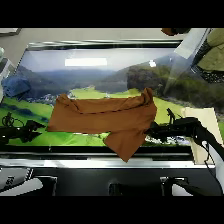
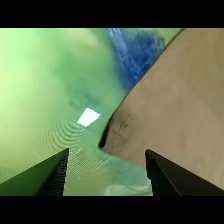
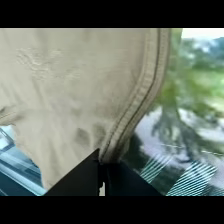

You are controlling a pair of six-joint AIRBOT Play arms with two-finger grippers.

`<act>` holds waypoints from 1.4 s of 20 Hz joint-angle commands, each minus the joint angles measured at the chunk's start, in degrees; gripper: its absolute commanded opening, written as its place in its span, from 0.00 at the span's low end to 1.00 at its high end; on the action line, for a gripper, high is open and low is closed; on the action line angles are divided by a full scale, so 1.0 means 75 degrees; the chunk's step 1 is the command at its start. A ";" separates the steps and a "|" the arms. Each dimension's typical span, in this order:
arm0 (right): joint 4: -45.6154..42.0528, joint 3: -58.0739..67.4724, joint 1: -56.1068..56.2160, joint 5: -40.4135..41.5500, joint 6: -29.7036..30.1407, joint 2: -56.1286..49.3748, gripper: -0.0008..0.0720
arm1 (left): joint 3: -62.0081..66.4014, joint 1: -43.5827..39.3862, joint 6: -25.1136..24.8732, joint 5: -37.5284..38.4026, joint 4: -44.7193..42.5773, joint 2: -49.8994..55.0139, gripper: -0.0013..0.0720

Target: Fold the clothes and pants, and hang the long-sleeved shirts on hangers.

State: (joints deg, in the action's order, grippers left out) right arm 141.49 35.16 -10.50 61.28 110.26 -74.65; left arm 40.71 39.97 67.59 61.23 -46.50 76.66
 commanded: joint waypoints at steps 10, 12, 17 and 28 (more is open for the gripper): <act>0.0041 0.0082 0.0006 0.0262 -0.0283 0.0883 0.05 | -0.0035 -0.1043 -0.0221 -0.0662 0.0609 0.0557 0.03; 0.0038 0.0571 0.0006 0.0280 -0.0283 0.1099 0.05 | 0.0309 -0.1075 -0.0248 -0.0326 0.0615 0.0277 0.03; -0.0146 0.3684 0.0006 0.0667 -0.0478 0.1498 0.05 | 0.2299 -0.1396 0.0128 -0.0216 0.0676 -0.1440 0.03; -0.2981 0.8553 0.0006 0.0641 -0.2734 0.5007 0.05 | 0.5980 -0.1483 0.2809 -0.0227 -0.0781 -0.5866 0.03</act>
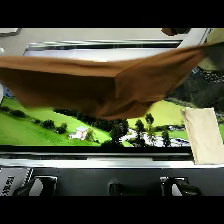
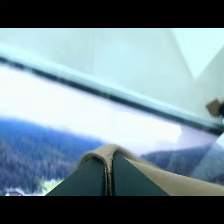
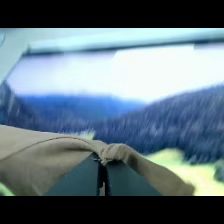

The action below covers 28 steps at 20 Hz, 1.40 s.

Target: Fold the clothes and pants, and hang the long-sleeved shirts on hangers.

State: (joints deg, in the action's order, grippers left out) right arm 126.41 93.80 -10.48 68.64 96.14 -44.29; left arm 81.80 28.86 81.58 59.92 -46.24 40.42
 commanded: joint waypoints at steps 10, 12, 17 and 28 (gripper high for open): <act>-0.1848 0.1102 0.0003 0.0137 -0.2868 0.0443 0.05 | -0.0154 -0.0003 0.1341 0.0877 -0.2200 -0.1139 0.03; -0.1591 0.0848 0.0006 0.1011 -0.3258 -0.0548 0.05 | -0.0845 -0.0032 0.0743 0.0828 -0.1647 -0.0370 0.03; -0.1434 -0.0286 0.0423 0.0632 -0.2774 -0.3520 0.05 | -0.2066 -0.1259 -0.0201 -0.0533 -0.1550 0.2655 0.03; -0.2043 -0.0437 0.0953 -0.3765 -0.2704 -0.7224 0.05 | 0.0268 -0.2614 -0.0201 -0.2771 -0.1545 0.7804 0.03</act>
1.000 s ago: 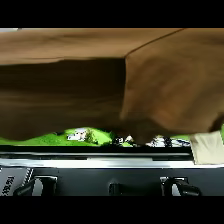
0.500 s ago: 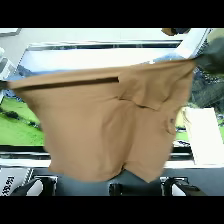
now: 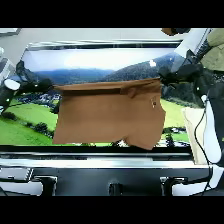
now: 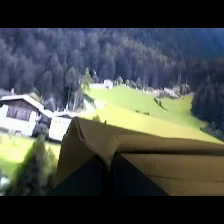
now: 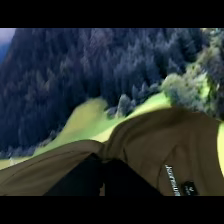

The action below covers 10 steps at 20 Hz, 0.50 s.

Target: Fold the clothes and pants, and hang the long-sleeved shirts on hangers.

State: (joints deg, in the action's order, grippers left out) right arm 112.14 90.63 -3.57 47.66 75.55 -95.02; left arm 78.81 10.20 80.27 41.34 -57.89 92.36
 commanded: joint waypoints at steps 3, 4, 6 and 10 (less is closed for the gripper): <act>-0.0580 -0.0015 0.0032 -0.0472 0.0006 -0.0446 0.05 | 0.0772 -0.0122 -0.0029 -0.0023 -0.0023 0.1014 0.03; -0.0714 -0.0015 0.0032 -0.0099 -0.0017 -0.0446 0.05 | 0.0772 -0.0119 -0.0029 0.0262 -0.0067 0.1040 0.03; -0.0965 -0.0015 0.0032 0.0629 -0.0023 -0.0449 0.05 | 0.0772 -0.0117 -0.0029 0.0976 -0.0242 0.1078 0.03; -0.1670 -0.0017 0.0032 0.1781 -0.0052 -0.0452 0.05 | 0.0772 -0.0117 -0.0026 0.2238 -0.0431 0.1122 0.03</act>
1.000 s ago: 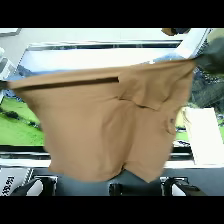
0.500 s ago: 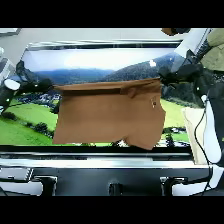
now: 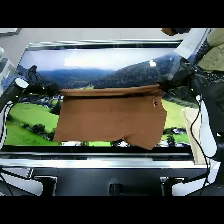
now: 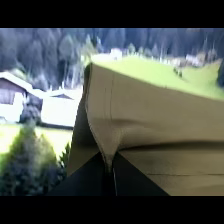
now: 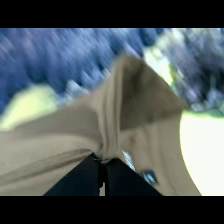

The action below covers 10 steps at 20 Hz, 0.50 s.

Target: Fold the clothes and pants, and hang the long-sleeved shirts on hangers.

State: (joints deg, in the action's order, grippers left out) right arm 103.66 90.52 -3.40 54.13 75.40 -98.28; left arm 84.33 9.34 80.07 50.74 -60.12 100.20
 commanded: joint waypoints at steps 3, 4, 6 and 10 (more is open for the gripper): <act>-0.0691 -0.0003 0.0009 0.1483 -0.0032 -0.0026 0.05 | 0.0032 -0.0003 0.0000 0.1600 -0.0134 0.0131 0.03; -0.0691 -0.0003 0.0012 0.1606 -0.0032 -0.0047 0.05 | 0.0032 -0.0003 0.0000 0.1719 -0.0134 0.0140 0.03; -0.0691 -0.0003 0.0009 0.1810 -0.0032 -0.0143 0.05 | 0.0023 -0.0003 0.0000 0.1874 -0.0134 0.0169 0.03; -0.0676 -0.0009 0.0012 0.2046 -0.0128 -0.0519 0.05 | 0.0012 -0.0017 0.0003 0.2183 -0.0131 0.0265 0.03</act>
State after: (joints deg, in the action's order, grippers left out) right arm 98.80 90.50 -3.38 67.16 74.94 -100.60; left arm 84.44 9.28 80.07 64.42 -61.06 101.78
